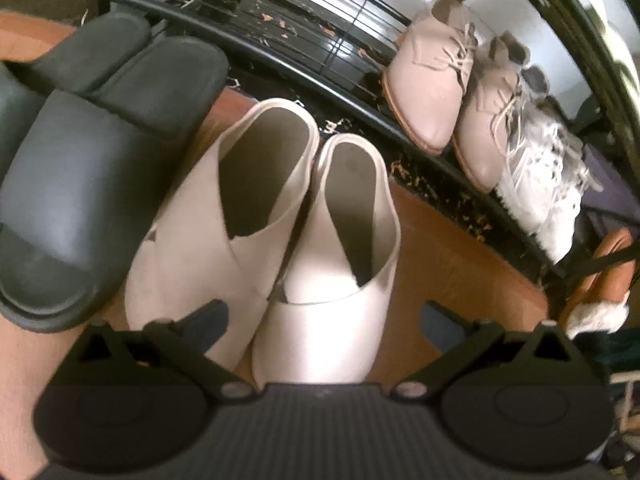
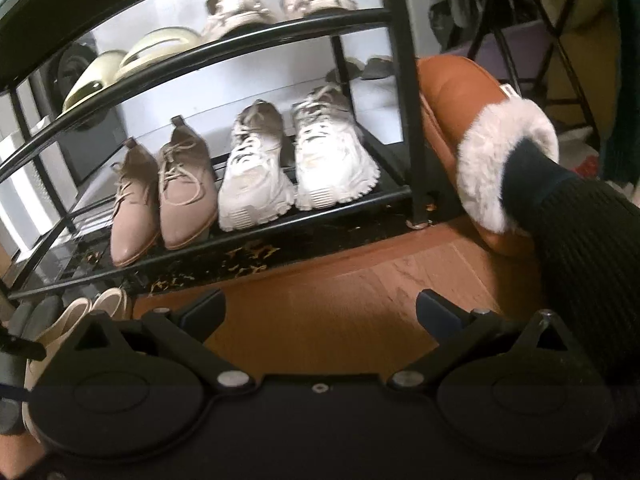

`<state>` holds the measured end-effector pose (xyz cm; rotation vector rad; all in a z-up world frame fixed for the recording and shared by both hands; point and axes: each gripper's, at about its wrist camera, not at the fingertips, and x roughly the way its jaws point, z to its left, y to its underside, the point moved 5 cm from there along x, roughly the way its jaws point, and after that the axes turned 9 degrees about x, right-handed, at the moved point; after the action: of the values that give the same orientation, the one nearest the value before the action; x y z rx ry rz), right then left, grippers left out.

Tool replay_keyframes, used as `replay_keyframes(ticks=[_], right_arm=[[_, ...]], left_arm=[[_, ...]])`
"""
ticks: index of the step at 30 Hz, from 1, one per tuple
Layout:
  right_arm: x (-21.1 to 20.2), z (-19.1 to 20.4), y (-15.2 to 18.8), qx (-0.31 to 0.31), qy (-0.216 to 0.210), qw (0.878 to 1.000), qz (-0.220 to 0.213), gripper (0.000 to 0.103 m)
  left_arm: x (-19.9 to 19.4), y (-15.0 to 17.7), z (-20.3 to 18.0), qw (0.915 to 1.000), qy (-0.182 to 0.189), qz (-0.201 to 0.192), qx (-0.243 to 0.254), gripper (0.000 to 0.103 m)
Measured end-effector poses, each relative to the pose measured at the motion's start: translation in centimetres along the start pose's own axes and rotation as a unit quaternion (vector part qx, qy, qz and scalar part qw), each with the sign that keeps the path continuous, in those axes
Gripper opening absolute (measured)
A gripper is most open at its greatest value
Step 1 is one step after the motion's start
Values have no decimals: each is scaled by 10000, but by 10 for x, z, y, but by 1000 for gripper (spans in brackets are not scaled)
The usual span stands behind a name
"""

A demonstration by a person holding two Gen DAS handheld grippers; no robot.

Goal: Organize scattered shoes
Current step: 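Lower the left gripper toward the beige cross-strap mules on the floor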

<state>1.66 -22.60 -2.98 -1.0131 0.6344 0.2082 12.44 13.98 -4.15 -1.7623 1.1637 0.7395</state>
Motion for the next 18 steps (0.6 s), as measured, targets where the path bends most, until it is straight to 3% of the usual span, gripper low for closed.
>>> replay_keyframes(ticks=[4,6,11,14,15,17,18], right_arm=[[1,-2,0,110,18,9999,80,103],[0,-2,0,107,1,9999,82,103],[0,-2,2,119,-14,9998,149,103],[1,-4,2,157,0,9997,175,103],[1,-5,2,181,2,9997,189,103],[1,-5,2,207,3,9995,218,103],[1,-5,3,201,8,9995,231,103]], left_arm=[[-11,-6,6,9984,328,-370,-278,102],[-16,-10,5,9973,133,-704,-178,102],[-8,-14,-13,9906,-545,-1032,708,102],[-4,-12,-35,9622,-1454,-1397,1830,102],[-1,-11,-43,9466,-1746,-1536,2232,102],[8,-9,-55,9233,-2011,-1639,2833,101],[16,-8,-57,9216,-1911,-1557,2997,95]])
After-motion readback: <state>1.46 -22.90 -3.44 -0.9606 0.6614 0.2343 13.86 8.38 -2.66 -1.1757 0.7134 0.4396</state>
